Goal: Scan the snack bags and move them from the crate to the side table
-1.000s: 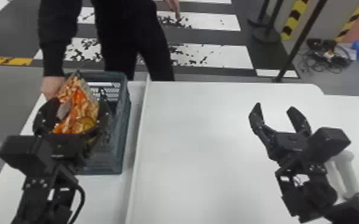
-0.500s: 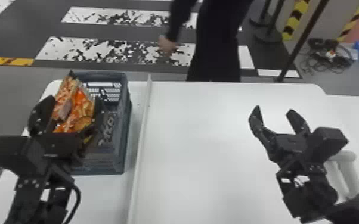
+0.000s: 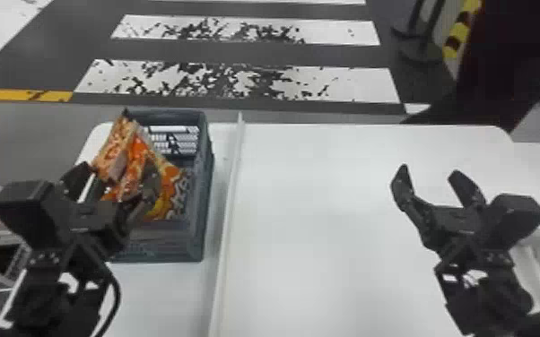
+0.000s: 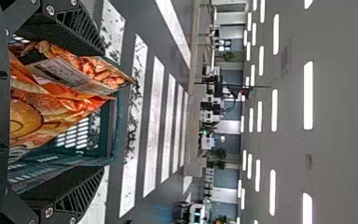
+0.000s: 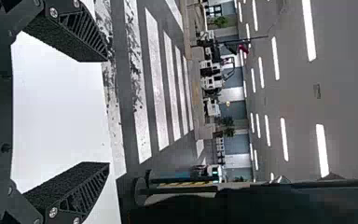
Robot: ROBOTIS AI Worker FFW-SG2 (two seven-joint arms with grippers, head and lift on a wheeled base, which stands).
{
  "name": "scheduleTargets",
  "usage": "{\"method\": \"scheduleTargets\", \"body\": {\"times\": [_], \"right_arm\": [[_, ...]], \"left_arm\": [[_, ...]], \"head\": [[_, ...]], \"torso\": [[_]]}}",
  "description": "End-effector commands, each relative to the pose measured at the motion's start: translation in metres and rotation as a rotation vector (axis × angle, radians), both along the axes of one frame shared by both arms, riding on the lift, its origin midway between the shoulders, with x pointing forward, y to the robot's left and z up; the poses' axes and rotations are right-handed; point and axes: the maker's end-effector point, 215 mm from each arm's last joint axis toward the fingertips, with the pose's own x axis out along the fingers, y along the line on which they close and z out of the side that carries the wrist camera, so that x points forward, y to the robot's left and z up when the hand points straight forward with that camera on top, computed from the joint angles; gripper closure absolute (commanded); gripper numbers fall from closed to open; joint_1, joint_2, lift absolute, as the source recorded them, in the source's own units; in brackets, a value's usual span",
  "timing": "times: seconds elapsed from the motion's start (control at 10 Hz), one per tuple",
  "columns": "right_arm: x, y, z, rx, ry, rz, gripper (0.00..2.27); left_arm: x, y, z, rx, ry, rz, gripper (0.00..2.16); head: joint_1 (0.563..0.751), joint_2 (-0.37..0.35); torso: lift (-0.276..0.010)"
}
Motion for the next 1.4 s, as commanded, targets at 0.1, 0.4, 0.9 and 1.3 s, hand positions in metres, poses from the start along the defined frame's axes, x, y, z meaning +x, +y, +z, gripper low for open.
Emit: {"method": "scheduleTargets", "body": {"times": [0.1, 0.4, 0.9, 1.3], "right_arm": [[-0.004, -0.001, -0.006, 0.005, 0.014, -0.002, 0.14], [-0.007, -0.002, -0.009, 0.025, 0.023, -0.007, 0.14], [-0.011, -0.004, -0.01, 0.028, 0.022, -0.011, 0.13], [-0.012, -0.003, -0.007, 0.047, 0.013, -0.016, 0.13]], "left_arm": [[-0.003, 0.001, -0.04, -0.007, 0.194, -0.002, 0.14], [-0.002, 0.005, -0.065, -0.011, 0.284, 0.002, 0.14], [0.008, 0.009, -0.061, -0.026, 0.273, 0.002, 0.82], [0.006, 0.014, -0.064, -0.044, 0.305, -0.007, 1.8]], "head": [[0.695, 0.017], [0.695, 0.016], [0.695, 0.023], [0.695, 0.023]], "torso": [[-0.087], [-0.087], [-0.087], [-0.087]]}}
